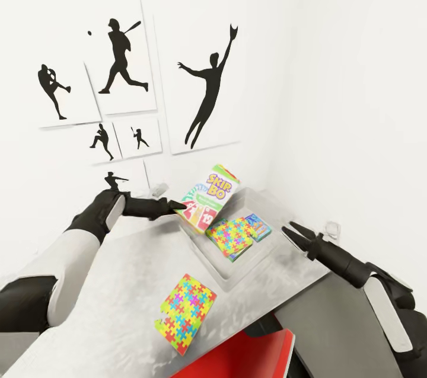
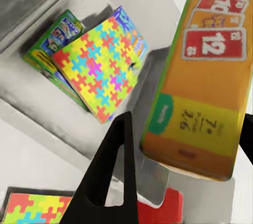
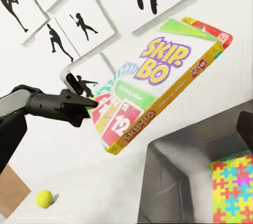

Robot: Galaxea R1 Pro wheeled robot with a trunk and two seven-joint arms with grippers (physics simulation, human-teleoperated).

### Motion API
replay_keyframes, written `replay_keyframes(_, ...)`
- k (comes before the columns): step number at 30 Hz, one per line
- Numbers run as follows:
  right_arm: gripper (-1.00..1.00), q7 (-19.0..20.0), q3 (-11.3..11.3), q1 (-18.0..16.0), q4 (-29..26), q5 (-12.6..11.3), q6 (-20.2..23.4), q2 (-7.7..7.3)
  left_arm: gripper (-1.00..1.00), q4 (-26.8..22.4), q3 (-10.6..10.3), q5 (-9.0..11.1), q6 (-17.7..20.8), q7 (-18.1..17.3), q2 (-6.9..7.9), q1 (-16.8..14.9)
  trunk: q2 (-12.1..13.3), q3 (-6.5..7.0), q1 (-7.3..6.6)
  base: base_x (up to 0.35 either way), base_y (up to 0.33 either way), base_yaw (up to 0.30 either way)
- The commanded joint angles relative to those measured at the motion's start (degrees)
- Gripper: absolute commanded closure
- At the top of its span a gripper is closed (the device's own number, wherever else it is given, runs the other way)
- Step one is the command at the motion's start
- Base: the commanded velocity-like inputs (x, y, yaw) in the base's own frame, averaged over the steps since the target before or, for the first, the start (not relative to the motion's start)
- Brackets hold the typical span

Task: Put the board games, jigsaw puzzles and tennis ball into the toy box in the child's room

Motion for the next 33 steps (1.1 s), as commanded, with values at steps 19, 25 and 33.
replay_keyframes(19,-1.0,7.2,-15.6,4.1,0.0,0.2,6.0,0.01,1.0,4.3,-2.3,-4.9,-0.8,17.4,-11.23,-3.5,-0.1,-1.25,0.04,0.0,0.0,0.0)
replay_keyframes(25,-1.0,7.3,-15.7,4.1,0.0,0.3,6.0,0.01,1.0,4.3,-2.8,-5.4,-3.2,17.4,-11.59,-3.5,-0.1,-1.81,0.04,0.0,0.0,0.0)
replay_keyframes(33,-1.0,7.3,-15.7,4.1,0.0,0.4,5.9,0.01,1.0,4.3,-3.5,-5.4,-3.9,17.1,-12.22,-3.5,-0.1,-2.55,0.04,0.0,0.0,0.0)
